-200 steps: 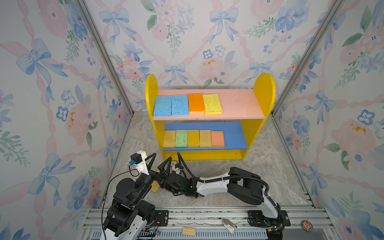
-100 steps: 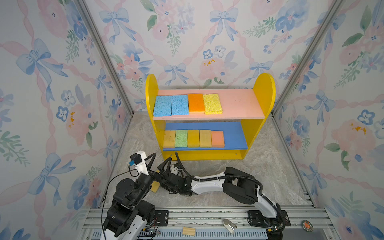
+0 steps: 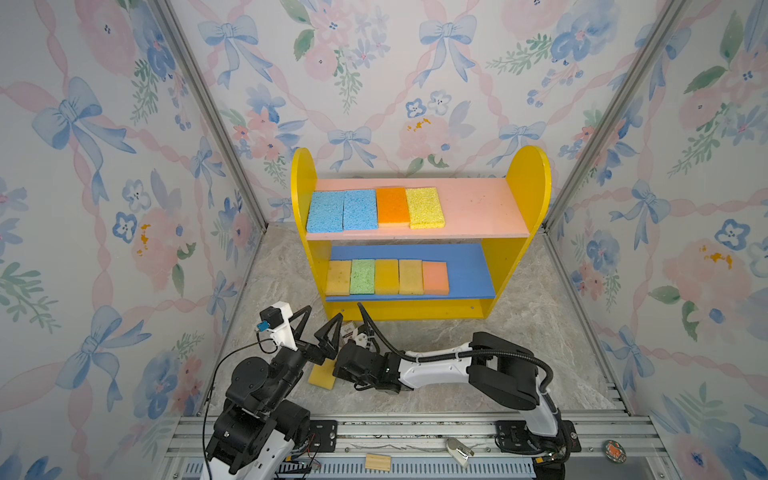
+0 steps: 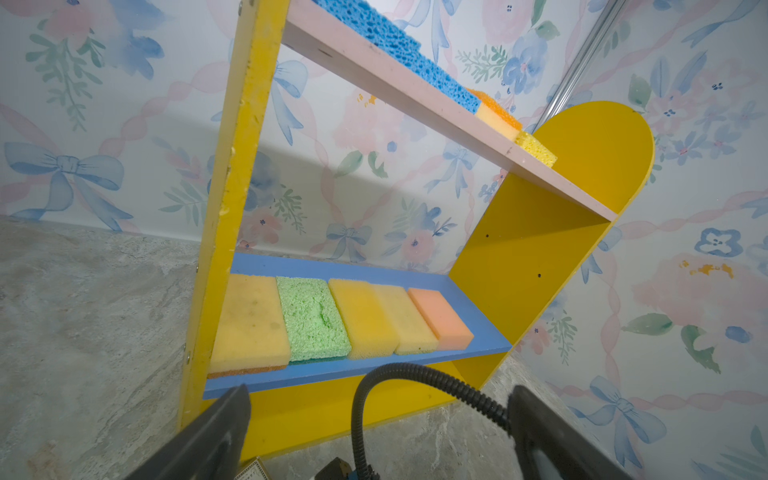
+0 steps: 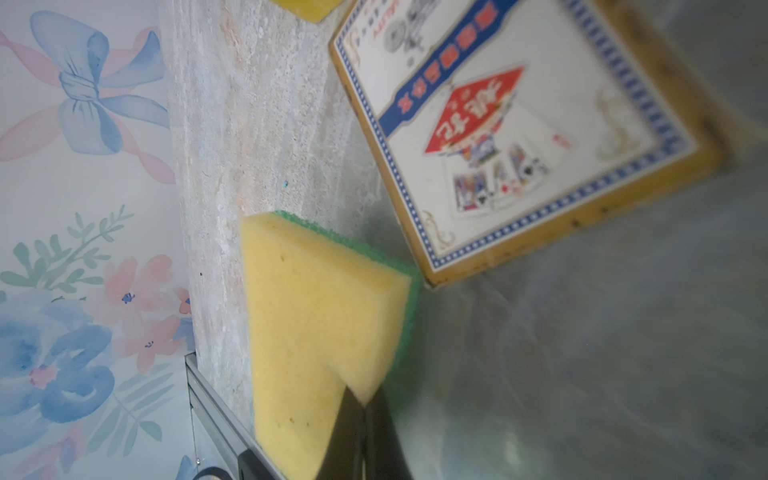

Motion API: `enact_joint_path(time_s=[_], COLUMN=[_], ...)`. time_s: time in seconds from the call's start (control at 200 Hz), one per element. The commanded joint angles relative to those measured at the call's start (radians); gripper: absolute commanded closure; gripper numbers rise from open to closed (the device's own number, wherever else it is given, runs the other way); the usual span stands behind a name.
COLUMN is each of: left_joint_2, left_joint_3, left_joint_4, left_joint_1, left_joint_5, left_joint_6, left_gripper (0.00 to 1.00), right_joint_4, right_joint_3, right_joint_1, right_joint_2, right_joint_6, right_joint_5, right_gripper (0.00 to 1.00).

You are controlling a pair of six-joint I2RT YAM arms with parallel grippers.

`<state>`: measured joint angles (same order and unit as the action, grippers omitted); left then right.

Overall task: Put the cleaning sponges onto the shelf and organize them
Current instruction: 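Grasp the green-backed yellow sponge with the right gripper and lift it, then close the left gripper on the sponge held by the right gripper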

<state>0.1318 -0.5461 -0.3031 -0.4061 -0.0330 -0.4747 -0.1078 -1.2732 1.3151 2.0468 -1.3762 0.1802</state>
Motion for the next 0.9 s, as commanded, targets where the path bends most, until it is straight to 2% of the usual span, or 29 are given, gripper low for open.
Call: enact_joint_path(time_s=[0.0,0.095,0.215,0.375,0.475,0.57,0.63,0.7,0.805,0.895], left_joint_2=[0.0,0.032,0.136,0.34,0.44,0.462,0.462,0.502,0.56,0.62], left_joint_3=[0.003,-0.002,-0.023,-0.031,-0.016,0.027,0.066,0.116,0.162,0.148], left_joint_4=[-0.001,0.0,-0.003,0.01,0.029,0.154,0.287,0.449,0.62,0.663], left_joint_1=[-0.004,-0.007,-0.012,-0.012,-0.015,-0.051,-0.105,-0.174,-0.248,-0.304], left_joint_5=[0.006,-0.022,-0.111,-0.363,-0.48,-0.561,-0.572,-0.558,-0.518,-0.491], left_joint_6=[0.007,0.007,-0.011,-0.126,-0.189,-0.271,-0.355,-0.453,-0.535,-0.531], left_gripper=[0.02,0.02,0.02,0.02,0.02,0.02,0.02,0.02,0.02,0.02], right_joint_4=[0.111,0.22,0.364,0.57,0.654,0.659,0.649,0.656,0.71,0.737], right_joint_3=[0.099,0.195,0.335,0.464,0.503,0.517,0.503,0.47,0.39,0.336], right_joint_1=[-0.014,-0.024,-0.066,-0.168,-0.231,-0.331,-0.415,-0.474,-0.496,-0.492], right_joint_2=[-0.144,-0.262,-0.447,-0.718,-0.912,-1.073,-1.142,-1.185,-1.185,-1.169], right_joint_6=[0.117,0.191,0.256,0.382,0.458,0.557,0.629,0.691,0.783,0.82], right_joint_5=[0.009,0.031,0.089,0.15,0.192,0.098,-0.05,-0.172,-0.301,-0.374], right_gripper=[0.96,0.96,0.96,0.95,0.95,0.95,0.95,0.95,0.94,0.94])
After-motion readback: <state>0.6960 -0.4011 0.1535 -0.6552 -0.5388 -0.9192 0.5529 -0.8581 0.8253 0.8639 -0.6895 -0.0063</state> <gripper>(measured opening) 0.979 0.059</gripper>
